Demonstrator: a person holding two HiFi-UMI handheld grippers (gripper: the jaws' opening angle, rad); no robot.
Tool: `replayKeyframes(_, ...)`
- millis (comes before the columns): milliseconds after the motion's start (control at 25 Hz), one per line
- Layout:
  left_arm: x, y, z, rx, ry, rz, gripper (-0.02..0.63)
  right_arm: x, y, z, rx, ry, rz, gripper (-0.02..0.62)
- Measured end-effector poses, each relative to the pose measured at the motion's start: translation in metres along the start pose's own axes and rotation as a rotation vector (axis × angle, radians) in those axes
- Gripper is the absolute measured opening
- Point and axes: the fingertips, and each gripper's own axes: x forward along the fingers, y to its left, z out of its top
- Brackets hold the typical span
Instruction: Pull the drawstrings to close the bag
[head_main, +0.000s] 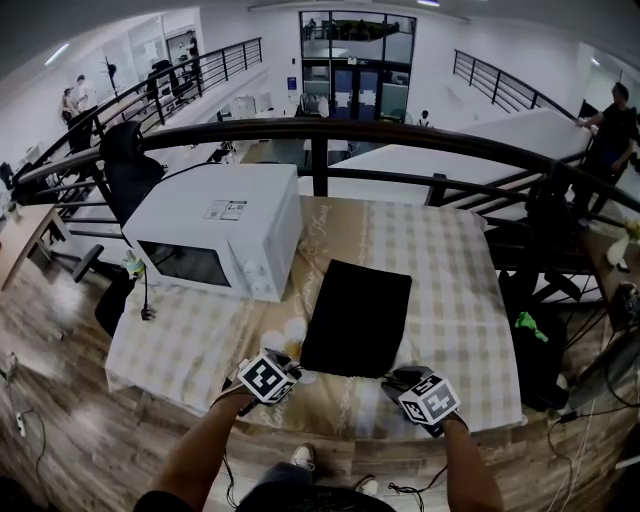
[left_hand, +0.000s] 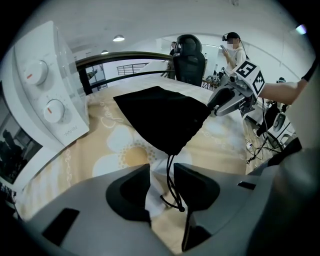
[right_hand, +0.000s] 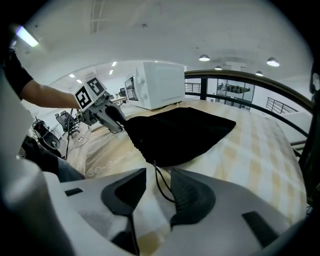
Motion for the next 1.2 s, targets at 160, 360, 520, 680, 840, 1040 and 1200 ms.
replayKeyframes(160, 0.004, 0.002, -0.005, 0.003, 0.018, 0.002, 0.144, 0.006, 0.0, -0.002, -0.002, 0.012, 0.002, 0.15)
replayKeyframes(360, 0.004, -0.001, -0.004, 0.006, 0.012, -0.005, 0.13, 0.009, -0.002, -0.002, 0.007, 0.021, -0.013, 0.096)
replayKeyframes(520, 0.005, -0.006, -0.005, 0.002, 0.015, -0.021, 0.084, 0.011, -0.001, -0.004, 0.012, 0.026, -0.024, 0.057)
replayKeyframes(680, 0.005, -0.007, -0.006, -0.002, 0.018, -0.006, 0.04, 0.012, 0.0, -0.009, 0.018, 0.039, -0.021, 0.034)
replayKeyframes(840, 0.005, -0.004, -0.007, -0.019, 0.016, 0.003, 0.026, 0.015, 0.001, -0.008, 0.025, 0.034, -0.015, 0.025)
replayKeyframes(1040, -0.002, -0.003, -0.002, -0.039, -0.012, 0.014, 0.025, 0.011, 0.001, -0.004, 0.024, 0.015, -0.022, 0.021)
replayKeyframes(1200, -0.011, 0.001, 0.007, -0.073, -0.065, 0.035, 0.025, 0.004, -0.001, 0.004, 0.007, -0.005, -0.037, 0.021)
